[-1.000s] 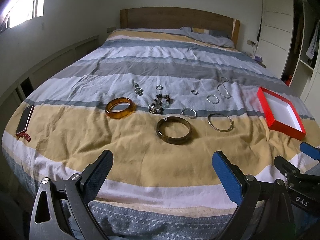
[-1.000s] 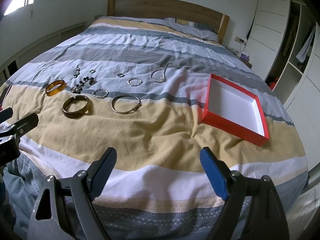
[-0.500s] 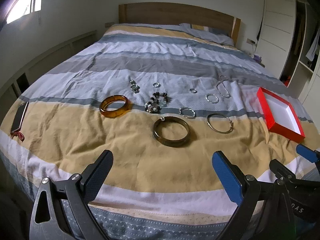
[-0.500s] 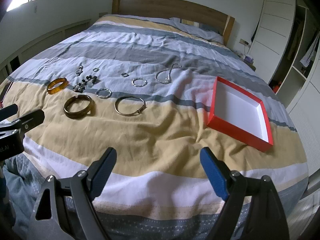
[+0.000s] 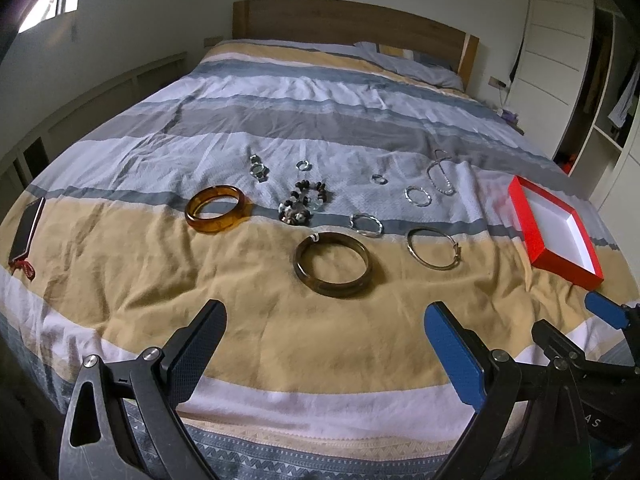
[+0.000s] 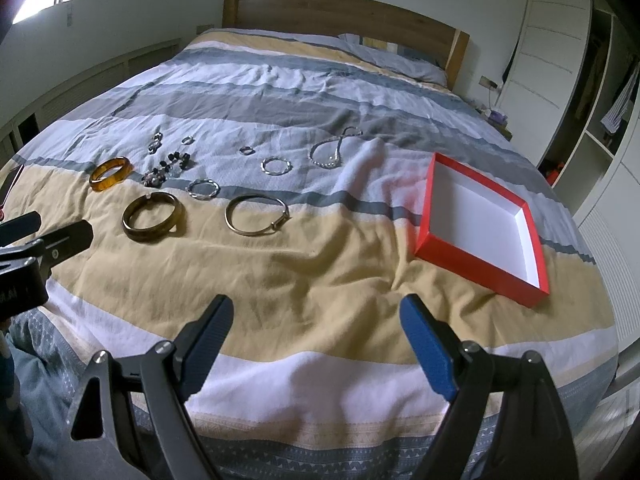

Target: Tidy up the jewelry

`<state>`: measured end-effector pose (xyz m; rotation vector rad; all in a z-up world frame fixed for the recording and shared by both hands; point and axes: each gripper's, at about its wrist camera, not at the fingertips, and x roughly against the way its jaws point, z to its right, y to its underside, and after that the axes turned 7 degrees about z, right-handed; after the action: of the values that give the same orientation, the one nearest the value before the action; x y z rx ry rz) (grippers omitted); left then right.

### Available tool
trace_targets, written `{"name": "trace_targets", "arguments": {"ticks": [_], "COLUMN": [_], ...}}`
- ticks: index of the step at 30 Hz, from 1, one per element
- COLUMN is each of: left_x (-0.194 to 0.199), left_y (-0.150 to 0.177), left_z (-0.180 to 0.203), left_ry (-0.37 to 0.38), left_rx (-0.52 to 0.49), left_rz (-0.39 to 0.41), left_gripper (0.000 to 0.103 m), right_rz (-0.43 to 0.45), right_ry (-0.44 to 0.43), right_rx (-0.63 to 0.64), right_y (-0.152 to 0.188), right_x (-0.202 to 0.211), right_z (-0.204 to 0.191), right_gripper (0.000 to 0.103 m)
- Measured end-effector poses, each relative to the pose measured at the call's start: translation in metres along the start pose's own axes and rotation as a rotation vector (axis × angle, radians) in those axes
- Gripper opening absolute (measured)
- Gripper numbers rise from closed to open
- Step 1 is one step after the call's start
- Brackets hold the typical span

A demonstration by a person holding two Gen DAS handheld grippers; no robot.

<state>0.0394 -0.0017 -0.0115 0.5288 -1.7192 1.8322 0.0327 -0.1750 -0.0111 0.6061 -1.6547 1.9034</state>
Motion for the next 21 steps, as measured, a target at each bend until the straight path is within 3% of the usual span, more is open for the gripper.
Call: {"name": "trace_targets", "arguments": {"ticks": [21], "left_x": [-0.015], "left_y": [0.001], "left_z": [-0.007], "left_ry": [0.015], "left_rx": [0.03], "left_rz": [-0.027], "left_gripper": [0.098], "right_rz": [-0.021], "right_ry": [-0.02], "right_rx": [0.01], "right_y": [-0.001], "right_x": [-0.016], "right_z": [-0.01], "right_gripper": [0.085]}}
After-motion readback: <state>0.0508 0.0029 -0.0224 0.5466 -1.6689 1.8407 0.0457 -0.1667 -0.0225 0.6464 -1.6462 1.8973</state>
